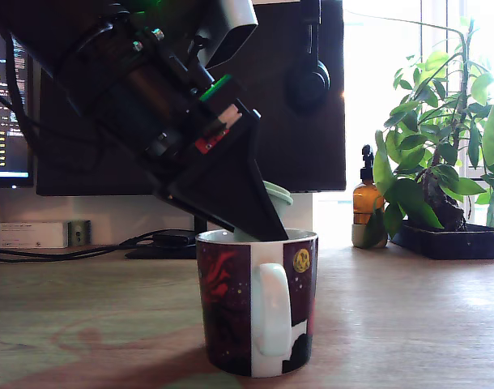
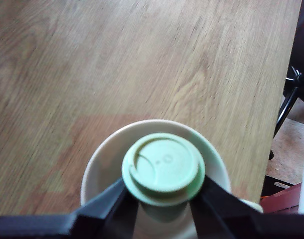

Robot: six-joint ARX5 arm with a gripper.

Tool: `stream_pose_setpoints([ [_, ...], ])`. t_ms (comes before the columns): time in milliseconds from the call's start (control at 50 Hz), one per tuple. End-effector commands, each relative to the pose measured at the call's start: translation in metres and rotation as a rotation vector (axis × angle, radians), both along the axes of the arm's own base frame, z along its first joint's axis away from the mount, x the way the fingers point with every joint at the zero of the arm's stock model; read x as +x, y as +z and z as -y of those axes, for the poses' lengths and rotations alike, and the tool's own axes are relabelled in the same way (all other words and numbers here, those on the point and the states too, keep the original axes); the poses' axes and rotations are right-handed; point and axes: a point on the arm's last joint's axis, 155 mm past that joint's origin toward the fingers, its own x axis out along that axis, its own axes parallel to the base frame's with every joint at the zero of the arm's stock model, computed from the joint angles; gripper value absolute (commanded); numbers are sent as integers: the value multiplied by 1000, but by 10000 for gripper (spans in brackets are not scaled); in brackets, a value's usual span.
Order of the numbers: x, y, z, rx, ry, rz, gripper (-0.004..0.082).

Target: Pick up the coffee capsules from the table one by one and drop them inside the nearest coffee cup

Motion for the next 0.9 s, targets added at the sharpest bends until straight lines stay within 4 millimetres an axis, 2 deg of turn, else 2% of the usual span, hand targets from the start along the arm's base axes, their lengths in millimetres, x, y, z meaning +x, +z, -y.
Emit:
stream_pose_setpoints([
  [0,1,0,1,3,-2,7,216],
  [120,0,0,1,4,-3,6,219],
  [160,0,0,1,5,-4,5,247],
  [280,1,2,3,1,-15,21,505],
  [340,1,4,3,0,-15,22,603],
  [380,2,5,3,-1,-17,26,631],
  [740,4,9,2,-3,-6,42,624],
  [880,5,21,0,-20,1,65,587],
])
